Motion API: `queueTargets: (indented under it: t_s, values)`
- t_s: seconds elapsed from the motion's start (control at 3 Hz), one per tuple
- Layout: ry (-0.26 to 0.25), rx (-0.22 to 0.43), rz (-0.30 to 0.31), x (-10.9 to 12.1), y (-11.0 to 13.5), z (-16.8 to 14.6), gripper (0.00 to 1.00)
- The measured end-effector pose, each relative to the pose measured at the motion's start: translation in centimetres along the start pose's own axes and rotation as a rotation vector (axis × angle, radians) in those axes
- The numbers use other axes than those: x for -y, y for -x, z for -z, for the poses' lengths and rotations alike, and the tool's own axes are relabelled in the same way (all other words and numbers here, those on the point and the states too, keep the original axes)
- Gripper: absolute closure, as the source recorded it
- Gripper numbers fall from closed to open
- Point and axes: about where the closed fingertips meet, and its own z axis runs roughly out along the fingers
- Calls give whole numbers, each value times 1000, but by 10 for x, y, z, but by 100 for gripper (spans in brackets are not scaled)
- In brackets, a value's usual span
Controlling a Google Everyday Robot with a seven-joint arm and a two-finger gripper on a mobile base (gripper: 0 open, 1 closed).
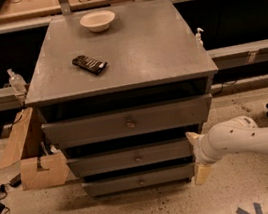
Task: Open middle drawer
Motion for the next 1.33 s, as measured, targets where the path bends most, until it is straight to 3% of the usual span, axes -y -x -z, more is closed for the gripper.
queueTargets:
  t_s: [0.67,1.33]
  values:
    - [33,-34,19,0,3,-22,0]
    - [61,-123,41,24,-1,-79,0]
